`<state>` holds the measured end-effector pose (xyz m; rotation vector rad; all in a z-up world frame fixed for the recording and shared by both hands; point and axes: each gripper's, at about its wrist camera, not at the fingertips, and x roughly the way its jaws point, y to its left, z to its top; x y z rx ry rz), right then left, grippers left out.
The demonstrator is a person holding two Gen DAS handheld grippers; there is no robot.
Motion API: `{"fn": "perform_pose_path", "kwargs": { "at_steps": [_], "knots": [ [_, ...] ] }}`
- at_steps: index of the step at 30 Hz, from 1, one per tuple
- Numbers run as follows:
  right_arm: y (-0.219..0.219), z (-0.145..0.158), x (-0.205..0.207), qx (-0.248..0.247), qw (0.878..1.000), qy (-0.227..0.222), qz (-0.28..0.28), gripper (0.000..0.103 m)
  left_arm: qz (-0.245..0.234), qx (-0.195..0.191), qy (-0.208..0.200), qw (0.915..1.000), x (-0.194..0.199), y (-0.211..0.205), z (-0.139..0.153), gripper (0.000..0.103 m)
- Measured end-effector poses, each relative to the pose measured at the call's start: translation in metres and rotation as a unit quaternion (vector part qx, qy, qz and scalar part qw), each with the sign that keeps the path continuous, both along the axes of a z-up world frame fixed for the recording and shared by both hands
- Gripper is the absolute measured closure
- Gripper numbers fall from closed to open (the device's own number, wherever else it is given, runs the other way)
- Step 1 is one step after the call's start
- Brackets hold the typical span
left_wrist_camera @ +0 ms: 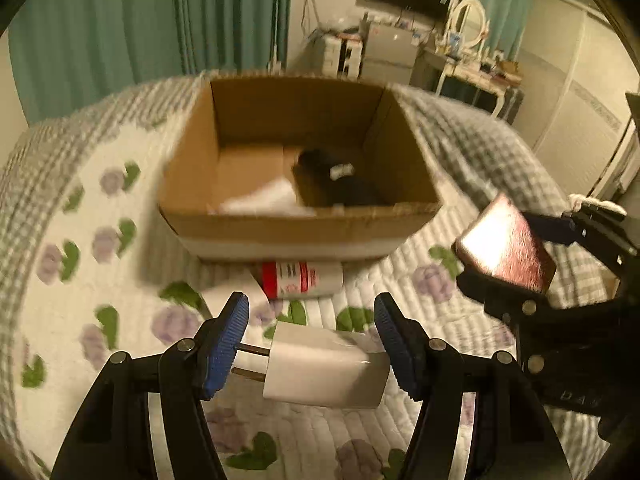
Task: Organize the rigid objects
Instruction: 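Grasp the white cube charger with the left gripper while the right holds the card, then lower the card and cube charger into the box and open both grippers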
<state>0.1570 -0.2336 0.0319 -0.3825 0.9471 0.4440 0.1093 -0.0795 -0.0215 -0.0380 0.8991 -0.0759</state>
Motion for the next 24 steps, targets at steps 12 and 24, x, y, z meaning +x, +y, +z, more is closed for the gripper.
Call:
{"fn": "perform_pose_path", "kwargs": {
  "at_steps": [12,24],
  "knots": [
    [0.018,0.111,0.004,0.076,0.996,-0.052,-0.018,0.034,-0.028,0.066,-0.107,0.9916,0.027,0.023,0.096,0.037],
    [0.05,0.064,0.126,0.104,0.992,-0.045,-0.061,0.034,-0.029,0.064,-0.088,0.9936,0.128,0.03,0.037,0.037]
  ]
}}
